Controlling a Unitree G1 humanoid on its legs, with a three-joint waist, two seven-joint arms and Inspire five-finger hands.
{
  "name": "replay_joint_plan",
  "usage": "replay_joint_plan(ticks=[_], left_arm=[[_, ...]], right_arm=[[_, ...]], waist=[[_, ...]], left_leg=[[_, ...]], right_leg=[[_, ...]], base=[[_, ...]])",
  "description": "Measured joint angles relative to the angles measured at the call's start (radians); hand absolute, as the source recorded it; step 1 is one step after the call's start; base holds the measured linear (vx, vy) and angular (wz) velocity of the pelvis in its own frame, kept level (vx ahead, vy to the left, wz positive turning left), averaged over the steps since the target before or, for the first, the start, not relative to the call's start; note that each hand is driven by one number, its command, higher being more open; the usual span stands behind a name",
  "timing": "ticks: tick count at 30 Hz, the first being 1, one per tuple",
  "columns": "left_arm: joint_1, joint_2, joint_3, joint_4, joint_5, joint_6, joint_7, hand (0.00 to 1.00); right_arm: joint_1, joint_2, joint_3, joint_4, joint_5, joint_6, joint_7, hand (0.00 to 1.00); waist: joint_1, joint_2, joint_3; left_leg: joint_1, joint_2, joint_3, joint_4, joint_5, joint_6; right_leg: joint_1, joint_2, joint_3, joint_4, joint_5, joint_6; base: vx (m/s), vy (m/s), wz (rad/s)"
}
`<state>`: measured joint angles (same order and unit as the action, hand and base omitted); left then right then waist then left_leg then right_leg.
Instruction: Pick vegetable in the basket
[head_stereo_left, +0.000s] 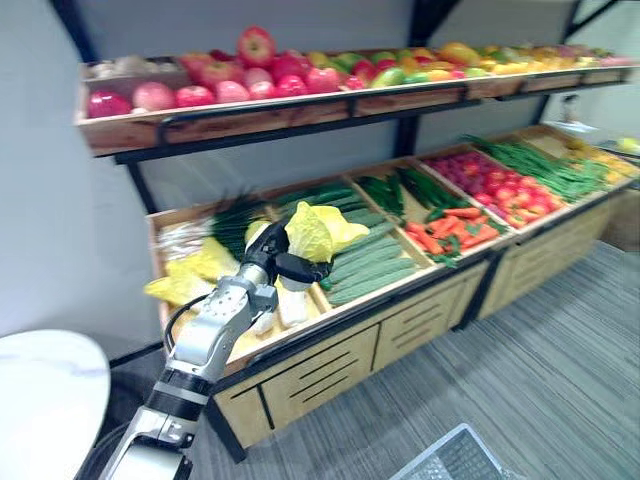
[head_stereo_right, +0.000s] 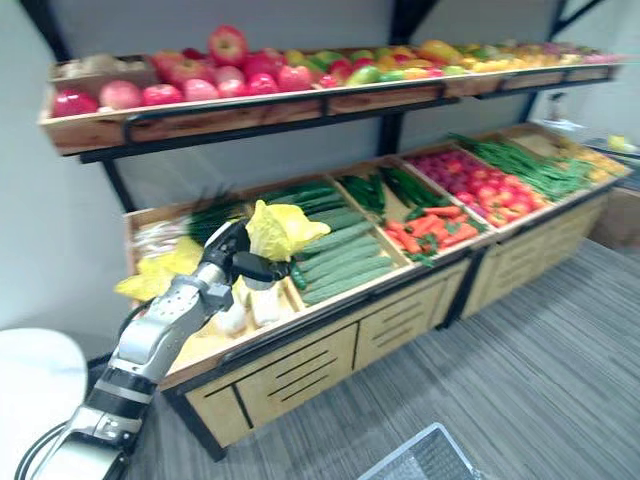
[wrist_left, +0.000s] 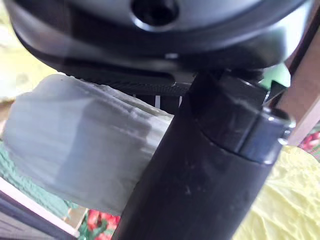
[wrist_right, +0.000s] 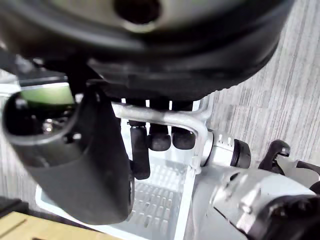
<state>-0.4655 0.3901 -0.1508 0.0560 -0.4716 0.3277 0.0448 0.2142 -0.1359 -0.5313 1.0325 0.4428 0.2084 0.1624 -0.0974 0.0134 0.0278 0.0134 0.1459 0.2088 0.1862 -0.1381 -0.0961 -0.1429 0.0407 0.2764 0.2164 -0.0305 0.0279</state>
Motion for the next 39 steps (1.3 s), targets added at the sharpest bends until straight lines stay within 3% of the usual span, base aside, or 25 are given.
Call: replay_joint_plan(ticks=[4, 8, 12, 16, 18, 21, 26, 33, 39], left_arm=[[0.0, 0.012, -0.002, -0.134, 0.001, 0.0, -0.024, 0.0], [-0.001, 0.047, -0.03, -0.201, 0.002, -0.013, -0.067, 0.0], [-0.001, 0.084, -0.037, -0.267, 0.04, -0.016, -0.137, 0.0], [-0.001, 0.103, -0.037, -0.311, 0.094, -0.05, -0.191, 0.0], [-0.001, 0.109, -0.037, -0.314, 0.125, -0.072, -0.208, 0.0], [-0.001, 0.117, -0.037, -0.314, 0.133, -0.088, -0.209, 0.0], [-0.007, 0.117, -0.038, -0.331, 0.17, -0.116, -0.206, 0.0], [-0.014, 0.117, -0.038, -0.341, 0.21, -0.178, -0.179, 0.0], [-0.014, 0.117, -0.039, -0.34, 0.211, -0.217, -0.159, 0.0]], right_arm=[[0.003, 0.006, 0.004, -0.11, 0.051, 0.012, 0.0, 0.0], [0.029, 0.019, 0.065, -0.323, 0.106, 0.022, -0.005, 0.0], [0.079, -0.017, 0.08, -0.655, 0.109, 0.081, -0.011, 0.0], [0.111, -0.175, 0.05, -0.957, 0.107, 0.089, 0.004, 0.0], [0.089, -0.297, 0.006, -1.101, 0.107, 0.089, 0.041, 0.0], [0.023, -0.395, -0.006, -1.167, 0.108, 0.094, 0.098, 0.0], [-0.043, -0.422, -0.006, -1.21, 0.109, 0.111, 0.182, 0.0], [-0.044, -0.456, 0.023, -1.185, 0.106, 0.248, 0.235, 0.0], [-0.047, -0.507, 0.122, -1.171, 0.099, 0.294, 0.273, 0.0]], waist=[[-0.005, -0.018, 0.027], [-0.013, -0.02, 0.035], [0.005, -0.028, 0.051], [0.009, -0.026, 0.049], [0.015, -0.021, 0.045], [0.015, -0.024, 0.043], [0.014, -0.016, 0.035], [0.016, -0.005, 0.013], [0.012, 0.005, -0.015]], left_leg=[[0.008, -0.012, 0.086, 0.044, -0.04, 0.016], [0.009, -0.005, 0.148, 0.104, -0.087, 0.037], [0.045, -0.006, 0.232, 0.122, -0.121, 0.051], [0.057, -0.009, 0.252, 0.113, -0.127, 0.049], [0.056, -0.001, 0.257, 0.101, -0.12, 0.038], [0.072, 0.012, 0.264, 0.079, -0.111, 0.022], [0.095, 0.019, 0.269, 0.047, -0.099, 0.007], [0.11, 0.0, 0.277, 0.025, -0.095, 0.01], [0.115, -0.007, 0.278, 0.01, -0.087, 0.01]], right_leg=[[-0.03, -0.001, 0.088, 0.003, 0.028, 0.045], [-0.017, -0.007, 0.131, -0.051, 0.058, 0.056], [-0.014, -0.061, 0.039, -0.072, 0.063, 0.049], [-0.014, -0.073, 0.006, -0.091, 0.091, 0.05], [-0.012, -0.065, 0.004, -0.121, 0.131, 0.075], [-0.009, -0.044, -0.003, -0.127, 0.145, 0.073], [-0.001, -0.034, -0.006, -0.127, 0.145, 0.071], [0.007, -0.043, -0.002, -0.137, 0.141, 0.066], [0.008, -0.045, -0.001, -0.144, 0.145, 0.068]], base=[[0.0, 0.128, -0.66], [-0.03, 0.143, -0.52], [-0.03, 0.134, -0.6], [0.05, 0.041, -0.13], [0.09, -0.022, -0.09], [0.07, -0.049, -0.12], [0.03, -0.028, -0.03], [0.0, 0.023, -0.02], [0.01, 0.022, -0.01]])
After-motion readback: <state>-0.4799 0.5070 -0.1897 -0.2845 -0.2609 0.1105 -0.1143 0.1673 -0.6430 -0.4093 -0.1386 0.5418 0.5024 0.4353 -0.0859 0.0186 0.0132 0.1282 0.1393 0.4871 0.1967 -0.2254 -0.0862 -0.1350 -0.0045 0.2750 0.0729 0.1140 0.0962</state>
